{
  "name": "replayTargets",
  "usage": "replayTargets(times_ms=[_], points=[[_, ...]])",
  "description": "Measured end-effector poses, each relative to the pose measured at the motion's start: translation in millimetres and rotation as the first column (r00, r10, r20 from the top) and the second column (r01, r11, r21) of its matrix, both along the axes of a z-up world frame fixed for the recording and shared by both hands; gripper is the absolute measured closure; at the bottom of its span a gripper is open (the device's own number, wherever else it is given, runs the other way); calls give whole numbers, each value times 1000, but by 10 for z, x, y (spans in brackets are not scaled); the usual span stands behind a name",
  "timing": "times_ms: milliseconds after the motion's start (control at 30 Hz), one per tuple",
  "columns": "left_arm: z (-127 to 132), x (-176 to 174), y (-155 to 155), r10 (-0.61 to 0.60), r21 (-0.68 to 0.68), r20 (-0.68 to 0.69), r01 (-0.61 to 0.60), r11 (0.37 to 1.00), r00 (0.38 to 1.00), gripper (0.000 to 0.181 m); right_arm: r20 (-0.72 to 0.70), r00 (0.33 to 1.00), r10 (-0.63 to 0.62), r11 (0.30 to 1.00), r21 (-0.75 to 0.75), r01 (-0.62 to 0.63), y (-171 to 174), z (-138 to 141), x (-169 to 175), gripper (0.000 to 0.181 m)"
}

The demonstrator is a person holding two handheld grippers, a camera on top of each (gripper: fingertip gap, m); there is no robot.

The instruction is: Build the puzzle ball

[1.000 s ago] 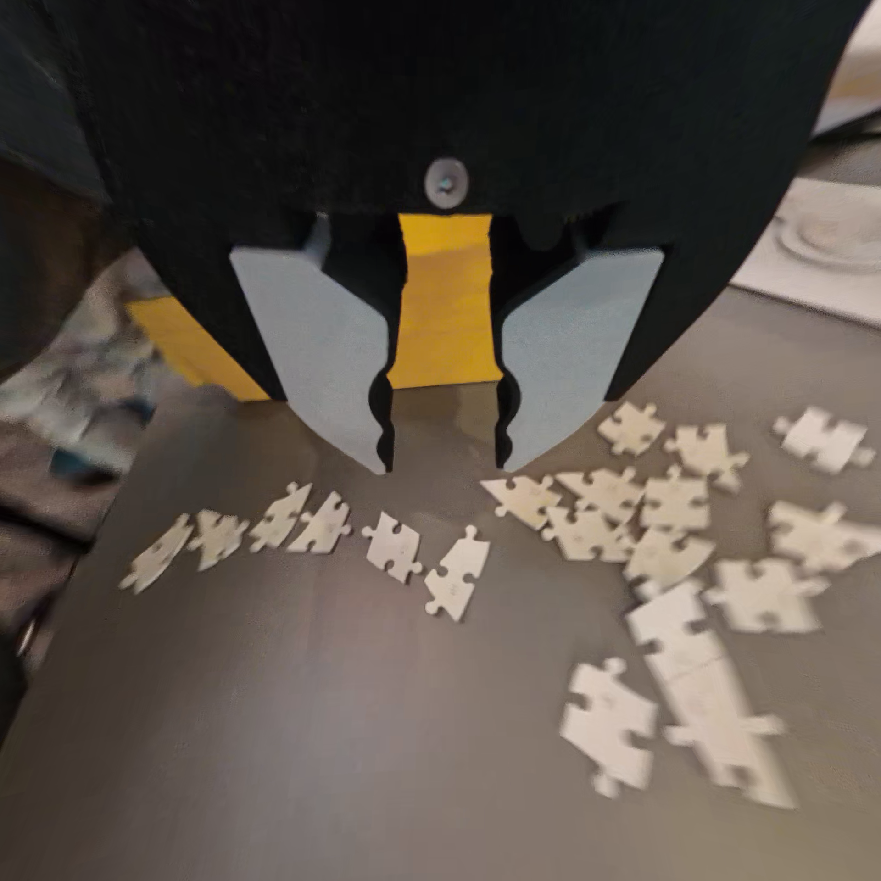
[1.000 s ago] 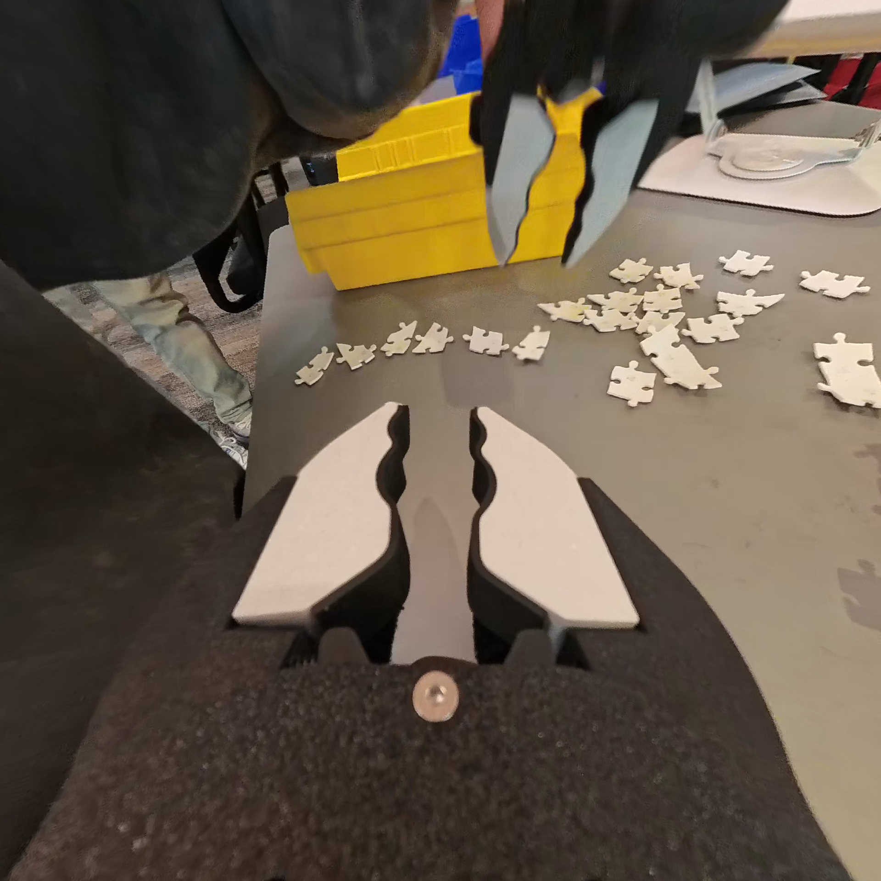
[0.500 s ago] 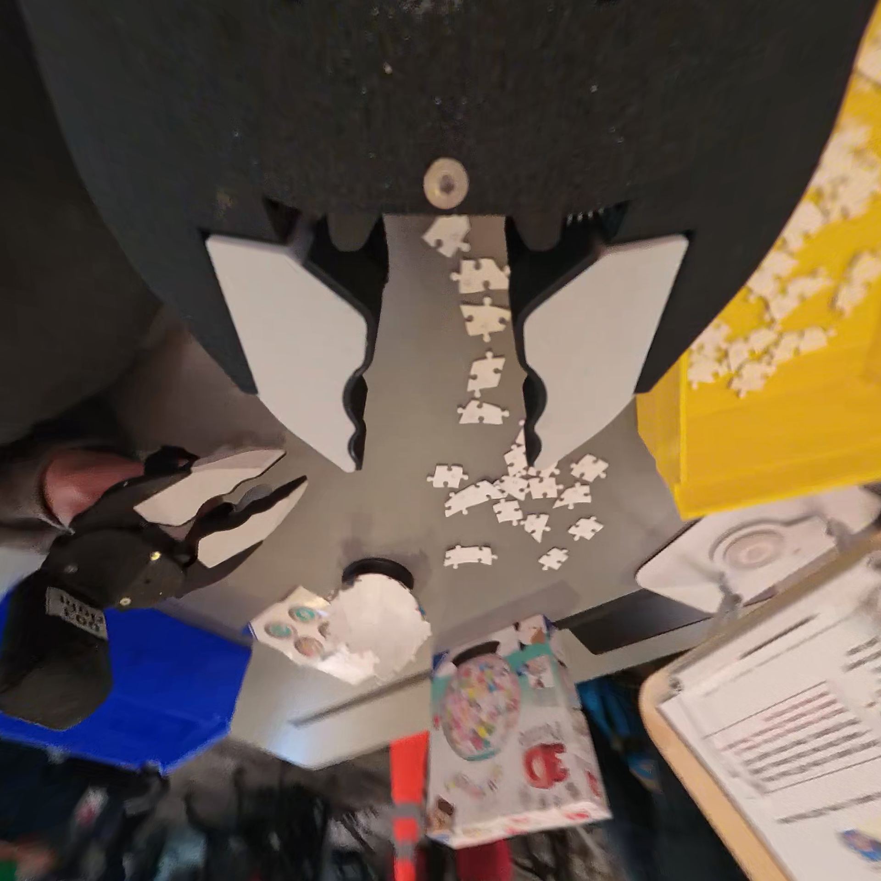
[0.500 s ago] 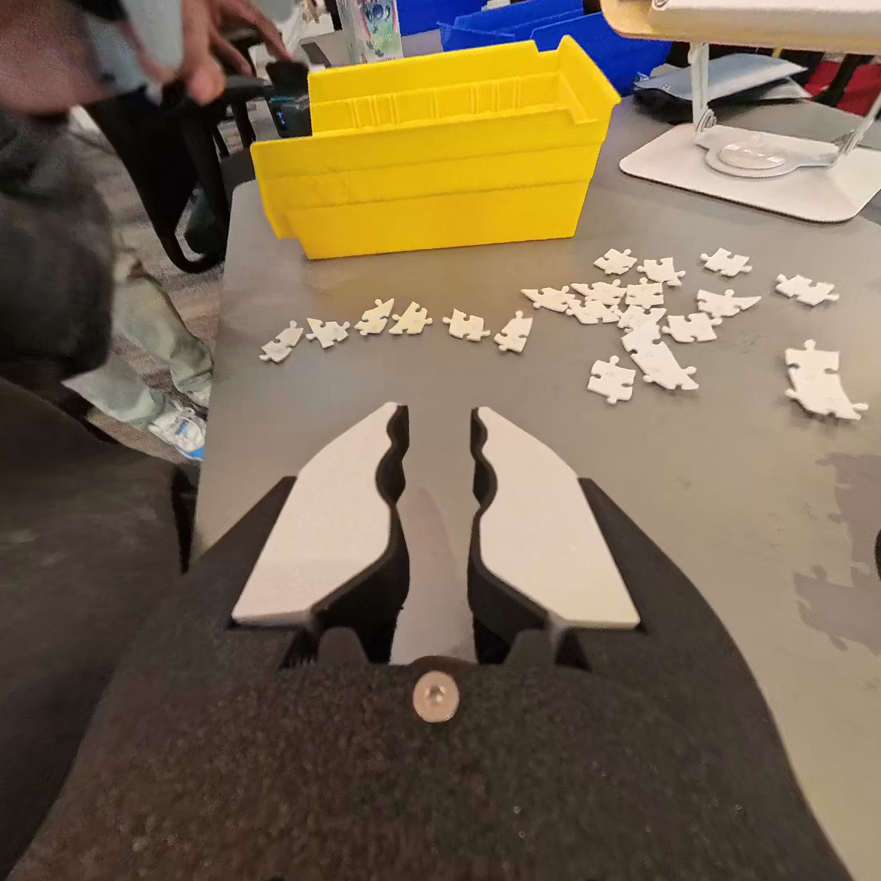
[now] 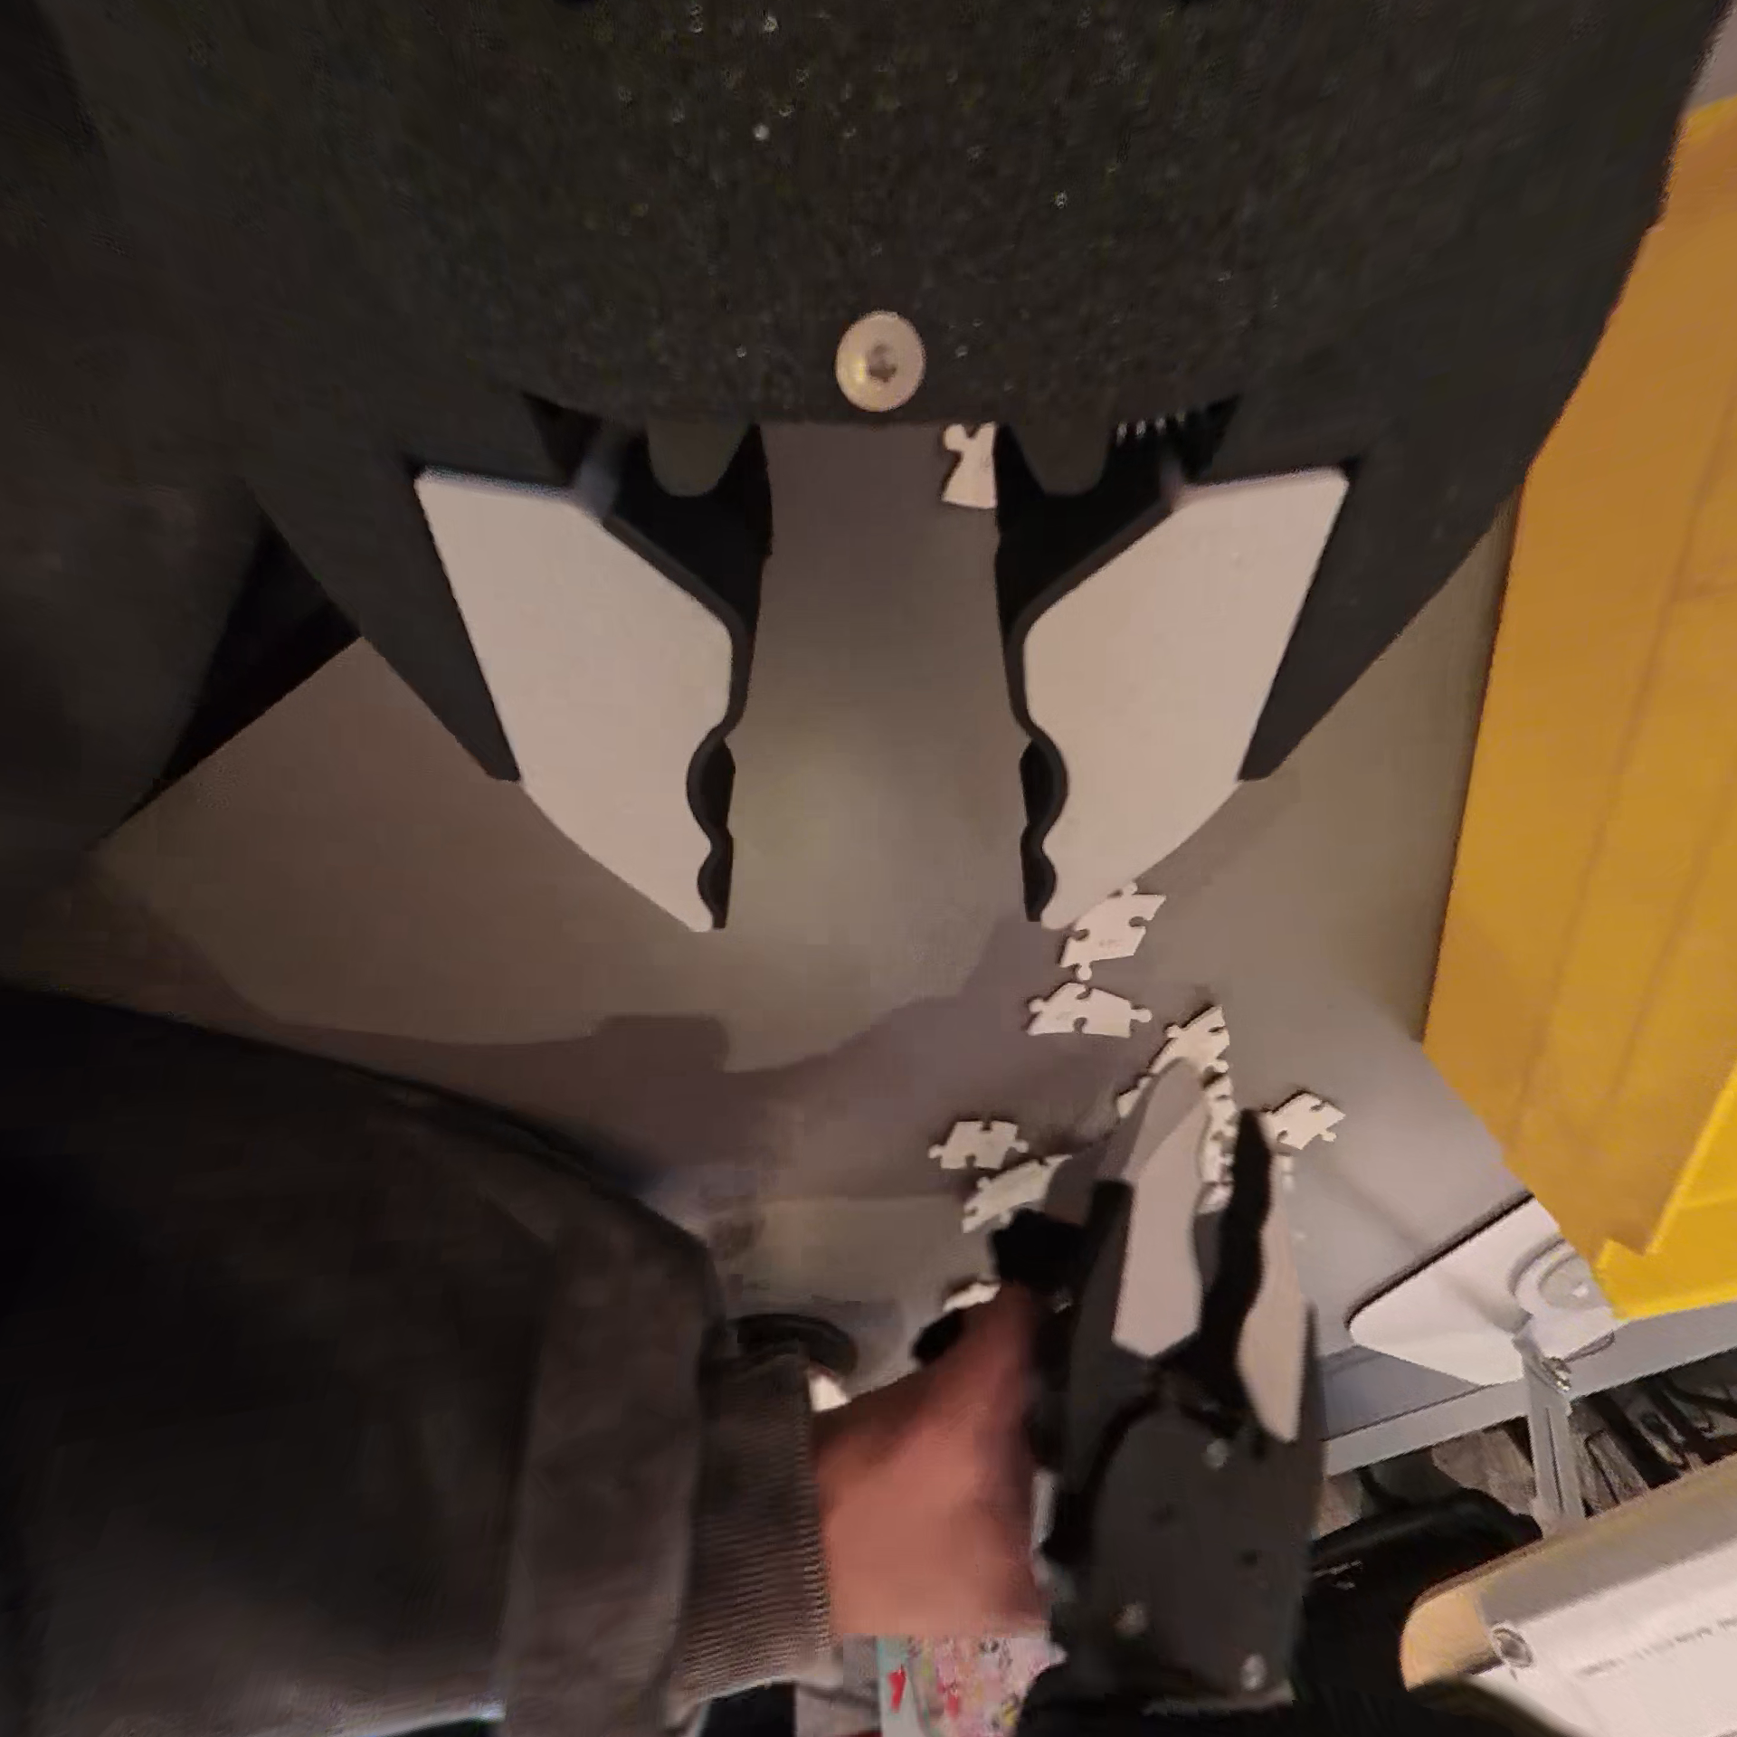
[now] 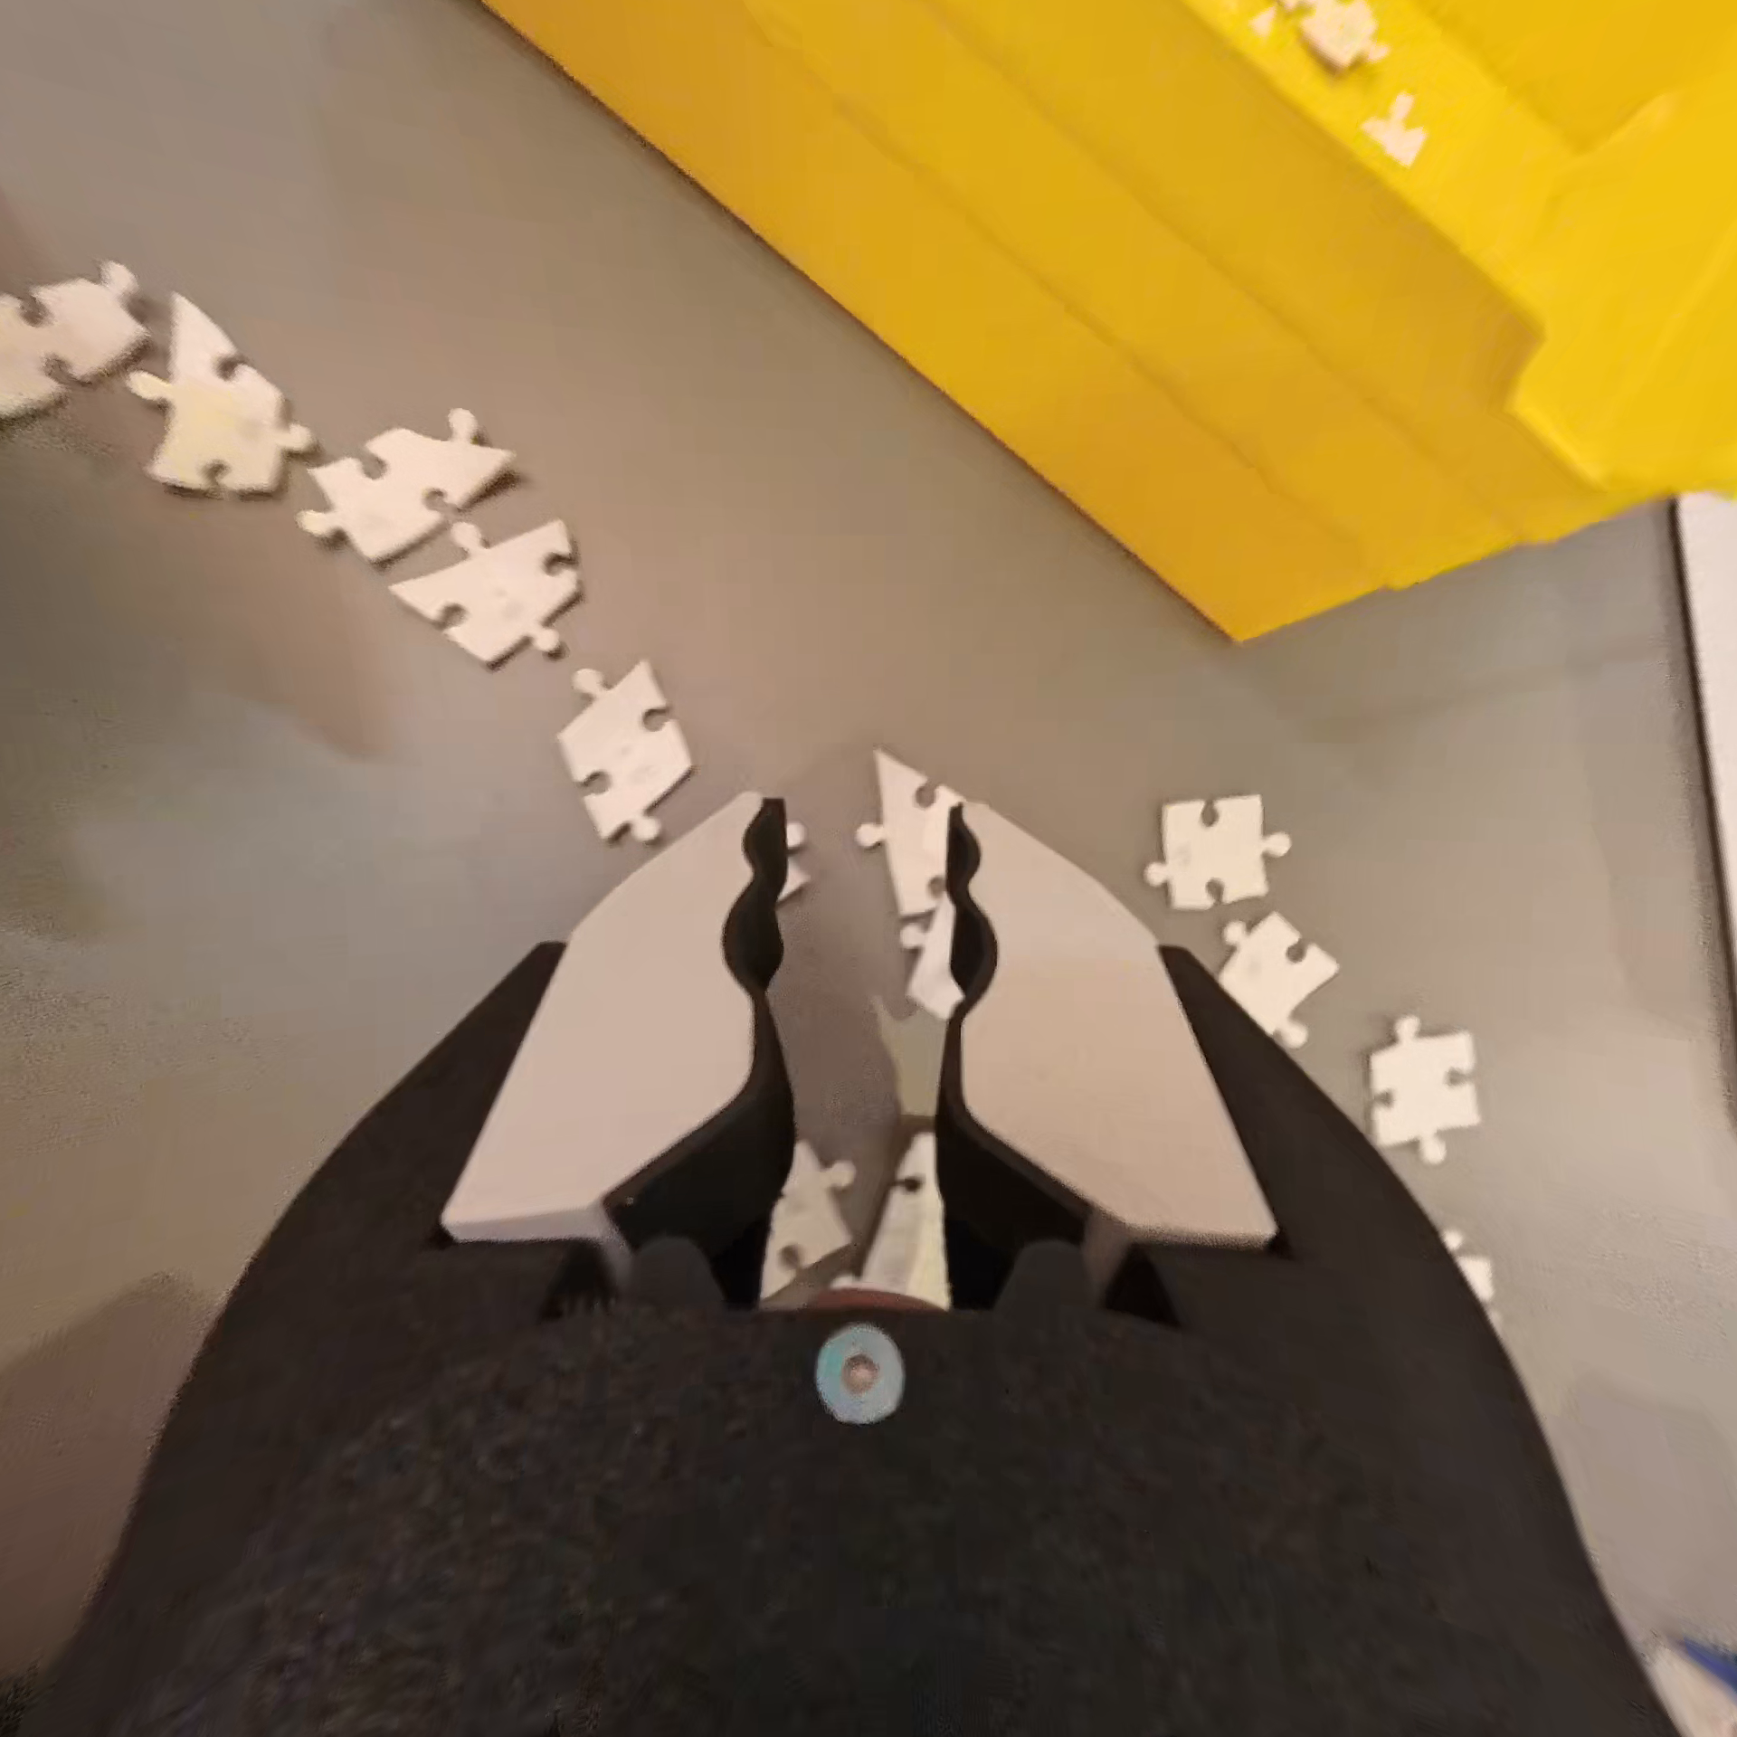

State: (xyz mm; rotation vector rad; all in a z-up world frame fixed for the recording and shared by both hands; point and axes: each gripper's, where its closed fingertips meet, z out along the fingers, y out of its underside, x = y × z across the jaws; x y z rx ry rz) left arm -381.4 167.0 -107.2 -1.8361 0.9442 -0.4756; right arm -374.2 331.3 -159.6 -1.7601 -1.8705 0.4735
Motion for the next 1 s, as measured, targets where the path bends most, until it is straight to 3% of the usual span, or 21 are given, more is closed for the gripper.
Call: replayTargets(times_ms=[167,300,467,700,867,1000], points=[[-26,-26,-50,-28,-15,23,29,999,999,123,122,986,112,994,4,-113,114,-193,-168,149],[-43,-54,-63,-48,-54,65,52,997,997,123,201,972,125,992,-3,-127,198,-312,-141,152],[-41,-63,-89,-68,-73,91,74,995,994,123,209,969,133,991,-58,-124,189,-333,-87,153],[-67,-60,-109,-79,-79,81,85,993,994,124,195,972,129,990,-87,-114,179,-353,-113,169],[-45,-97,-91,-61,-77,92,68,995,994,125,198,979,52,998,-52,-42,211,-310,-118,169],[-23,-154,-61,-31,-67,89,37,997,996,126,139,982,-127,992,-8,130,215,51,-70,169]])
